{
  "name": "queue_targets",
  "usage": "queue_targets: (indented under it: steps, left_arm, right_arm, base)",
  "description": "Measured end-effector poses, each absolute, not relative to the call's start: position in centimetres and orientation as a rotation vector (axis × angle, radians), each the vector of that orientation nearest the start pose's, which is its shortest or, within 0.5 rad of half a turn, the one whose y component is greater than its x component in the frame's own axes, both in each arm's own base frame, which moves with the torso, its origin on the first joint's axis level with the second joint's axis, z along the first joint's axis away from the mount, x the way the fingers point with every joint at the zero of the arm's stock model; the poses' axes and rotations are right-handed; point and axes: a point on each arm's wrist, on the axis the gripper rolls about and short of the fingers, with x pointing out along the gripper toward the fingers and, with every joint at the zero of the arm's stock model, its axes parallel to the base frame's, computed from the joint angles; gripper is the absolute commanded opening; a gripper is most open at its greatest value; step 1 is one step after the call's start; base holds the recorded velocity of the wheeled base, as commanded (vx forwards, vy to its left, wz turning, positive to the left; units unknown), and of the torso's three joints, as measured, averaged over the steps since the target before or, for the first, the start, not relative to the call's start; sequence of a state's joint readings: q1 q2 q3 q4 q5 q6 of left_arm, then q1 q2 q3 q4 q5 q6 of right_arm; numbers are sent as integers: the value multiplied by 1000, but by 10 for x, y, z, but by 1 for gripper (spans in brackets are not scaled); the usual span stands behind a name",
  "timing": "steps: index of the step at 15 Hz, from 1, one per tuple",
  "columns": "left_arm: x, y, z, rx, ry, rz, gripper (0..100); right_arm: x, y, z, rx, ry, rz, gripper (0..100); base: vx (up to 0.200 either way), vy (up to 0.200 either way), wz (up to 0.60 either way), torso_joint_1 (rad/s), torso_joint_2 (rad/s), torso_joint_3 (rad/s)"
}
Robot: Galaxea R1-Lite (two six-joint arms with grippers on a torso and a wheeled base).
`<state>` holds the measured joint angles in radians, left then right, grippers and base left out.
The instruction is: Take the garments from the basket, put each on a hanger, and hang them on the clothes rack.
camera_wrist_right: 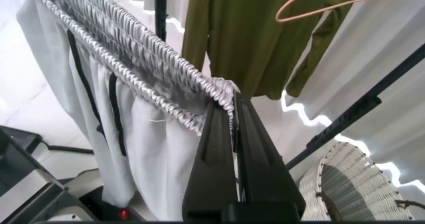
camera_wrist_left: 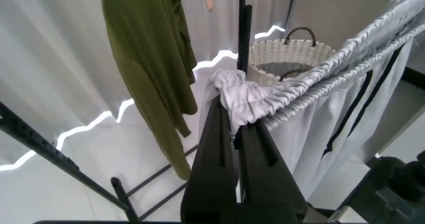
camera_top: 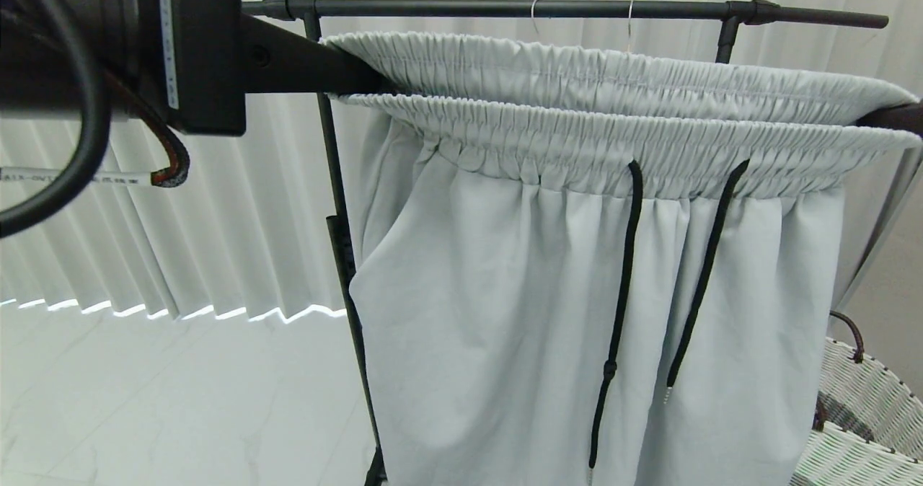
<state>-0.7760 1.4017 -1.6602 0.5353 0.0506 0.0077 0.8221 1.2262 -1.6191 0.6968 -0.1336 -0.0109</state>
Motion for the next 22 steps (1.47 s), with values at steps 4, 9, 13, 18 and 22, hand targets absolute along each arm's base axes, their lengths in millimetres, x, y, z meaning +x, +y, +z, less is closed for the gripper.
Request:
queue_targets:
  steps: [4,9,13,18,22]
  left_arm:
    - [143,-137,383,128,264,-685,0]
    - [147,-136,373,168,288,-544,0]
    - [149,-114,350,301,339,-459,0]
    - [139,-68,319,367,418,-368,0]
    - [127,-59,307,357,408,-353,0]
  right_arm:
    - [91,94,383,-150,295,682,100]
    - [89,89,378,-155,310,663,100]
    - [94,62,352,-322,501,320,100]
    - [100,46,330,-382,547,104,100]
    - [94,35,307,-472,530,39,100]
  base:
    - [0,0,0,0,0,0]
    - [0,0,0,0,0,0]
    - [0,0,0,0,0,0]
    - [0,0,0,0,0,0]
    - [0,0,0,0,0,0]
